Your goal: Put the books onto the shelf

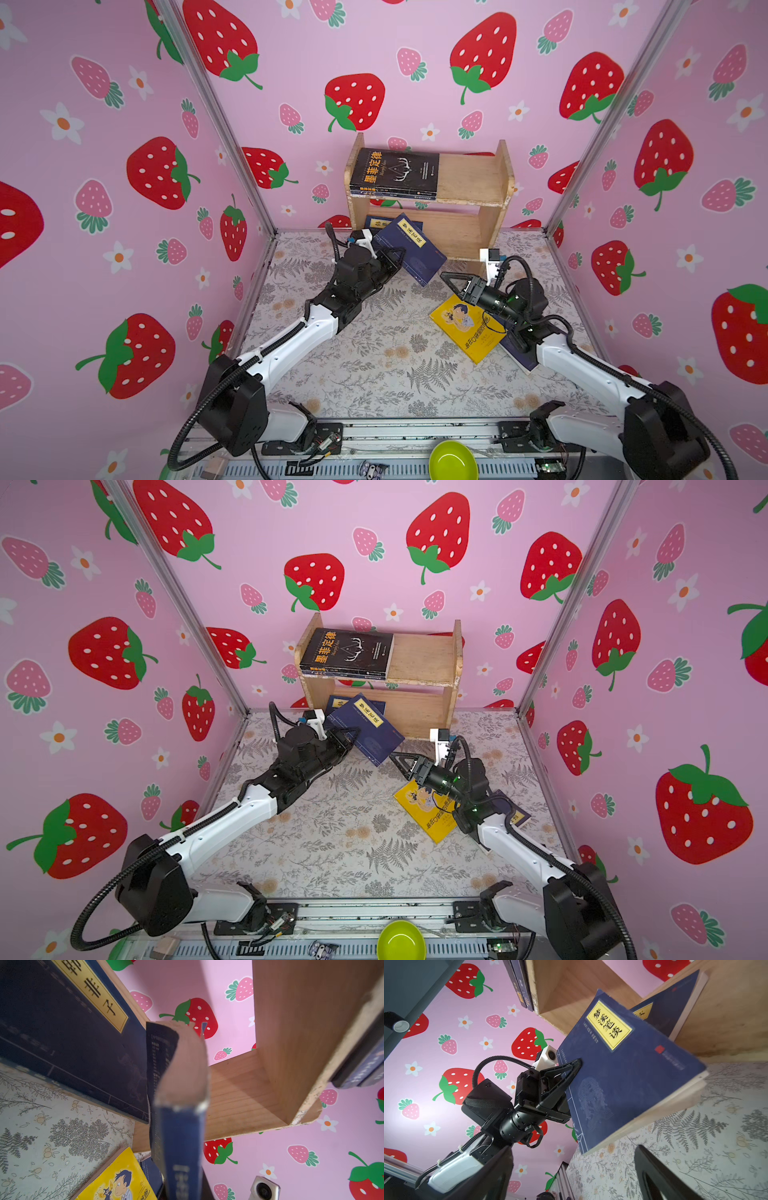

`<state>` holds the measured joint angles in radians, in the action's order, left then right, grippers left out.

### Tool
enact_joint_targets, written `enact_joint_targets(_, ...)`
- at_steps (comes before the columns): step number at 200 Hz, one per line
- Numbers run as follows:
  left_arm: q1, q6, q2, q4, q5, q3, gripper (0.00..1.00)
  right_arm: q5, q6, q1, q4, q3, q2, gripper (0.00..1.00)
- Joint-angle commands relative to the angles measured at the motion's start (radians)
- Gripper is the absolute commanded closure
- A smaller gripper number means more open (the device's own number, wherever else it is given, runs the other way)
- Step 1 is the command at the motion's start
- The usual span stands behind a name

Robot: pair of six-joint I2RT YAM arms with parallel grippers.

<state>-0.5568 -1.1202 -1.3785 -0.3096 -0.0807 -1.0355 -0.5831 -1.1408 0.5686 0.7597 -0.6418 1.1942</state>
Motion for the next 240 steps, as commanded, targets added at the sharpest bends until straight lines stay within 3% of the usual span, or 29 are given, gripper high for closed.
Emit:
enact_joint_targets(1, -0.015, -0.014, 0.014, -0.142, 0.084, -0.079, 1.0, 0.007, -0.066, 0.03, 0.079, -0.058, 0.054, 0.08)
enact_joint_targets(69, -0.026, -0.028, 0.026, -0.158, 0.104, -0.075, 1.0, 0.038, -0.122, 0.065, 0.245, -0.074, 0.14, 0.08)
enact_joint_targets(104, -0.049, -0.053, 0.033, -0.226, 0.13, -0.018, 1.0, 0.016, -0.157, 0.072, 0.3, -0.165, 0.234, 0.17)
enact_joint_targets(124, -0.053, -0.059, 0.043, -0.243, 0.124, -0.002, 1.0, 0.012, -0.192, 0.077, 0.345, -0.188, 0.287, 0.33)
enact_joint_targets(143, -0.055, -0.064, 0.069, -0.237, 0.128, 0.032, 1.0, 0.031, -0.207, 0.077, 0.379, -0.187, 0.313, 0.65)
enact_joint_targets(161, -0.054, -0.055, 0.105, -0.234, 0.143, 0.077, 1.0, 0.06, -0.189, 0.078, 0.349, -0.185, 0.314, 0.89)
enact_joint_targets(166, -0.053, -0.041, 0.115, -0.224, 0.145, 0.082, 0.96, 0.067, -0.184, 0.077, 0.34, -0.186, 0.315, 0.94)
enact_joint_targets(173, -0.051, -0.023, 0.13, -0.192, 0.144, 0.082, 0.83, 0.071, -0.177, 0.076, 0.324, -0.19, 0.317, 1.0)
enact_joint_targets(181, -0.046, 0.005, 0.146, -0.141, 0.13, 0.076, 0.72, 0.068, -0.166, 0.076, 0.304, -0.202, 0.318, 1.0)
enact_joint_targets(194, -0.032, 0.048, 0.169, -0.068, 0.1, 0.066, 0.45, 0.061, -0.142, 0.073, 0.253, -0.229, 0.318, 1.0)
enact_joint_targets(203, -0.016, 0.066, 0.182, -0.032, 0.076, 0.067, 0.33, 0.055, -0.117, 0.073, 0.21, -0.253, 0.312, 1.0)
enact_joint_targets(216, 0.012, 0.075, 0.202, -0.013, 0.046, 0.084, 0.23, 0.045, -0.091, 0.07, 0.152, -0.281, 0.308, 1.0)
enact_joint_targets(240, 0.087, 0.061, 0.215, 0.009, -0.045, 0.104, 0.18, -0.012, -0.067, 0.061, 0.07, -0.343, 0.307, 1.0)
